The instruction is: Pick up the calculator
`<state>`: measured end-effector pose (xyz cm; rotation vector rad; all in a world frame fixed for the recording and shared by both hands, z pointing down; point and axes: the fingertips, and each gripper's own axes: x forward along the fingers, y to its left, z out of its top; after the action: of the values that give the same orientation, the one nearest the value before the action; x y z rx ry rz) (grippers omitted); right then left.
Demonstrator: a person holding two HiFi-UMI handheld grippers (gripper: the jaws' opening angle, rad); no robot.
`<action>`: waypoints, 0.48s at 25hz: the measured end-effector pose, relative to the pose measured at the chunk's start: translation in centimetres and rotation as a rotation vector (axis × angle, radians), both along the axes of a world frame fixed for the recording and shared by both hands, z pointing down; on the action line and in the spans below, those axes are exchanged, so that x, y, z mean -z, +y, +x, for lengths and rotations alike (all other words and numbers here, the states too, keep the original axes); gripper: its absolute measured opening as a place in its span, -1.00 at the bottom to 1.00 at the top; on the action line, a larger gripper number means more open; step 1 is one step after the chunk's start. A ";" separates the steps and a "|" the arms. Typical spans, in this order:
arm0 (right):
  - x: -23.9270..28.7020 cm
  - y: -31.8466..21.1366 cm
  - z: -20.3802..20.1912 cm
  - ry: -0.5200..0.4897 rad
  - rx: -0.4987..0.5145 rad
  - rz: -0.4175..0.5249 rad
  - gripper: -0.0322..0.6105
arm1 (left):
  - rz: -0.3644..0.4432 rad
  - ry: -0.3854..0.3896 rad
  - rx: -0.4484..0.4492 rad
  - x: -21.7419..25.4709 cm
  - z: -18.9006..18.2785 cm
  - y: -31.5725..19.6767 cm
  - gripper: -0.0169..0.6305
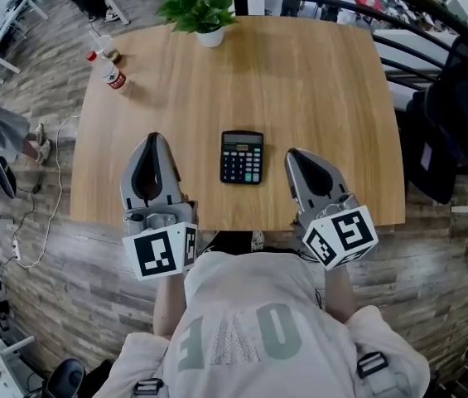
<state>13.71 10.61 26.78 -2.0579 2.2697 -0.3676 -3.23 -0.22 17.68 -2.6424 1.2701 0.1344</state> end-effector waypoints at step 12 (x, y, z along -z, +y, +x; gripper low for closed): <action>3.1 -5.8 2.1 0.026 0.090 0.037 -0.84 | -0.026 0.042 -0.078 0.1 2.3 -5.0 -0.92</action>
<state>15.80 4.79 23.70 -1.9601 2.3709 -0.3021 -0.89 -5.25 17.56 -2.7262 1.1889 0.1877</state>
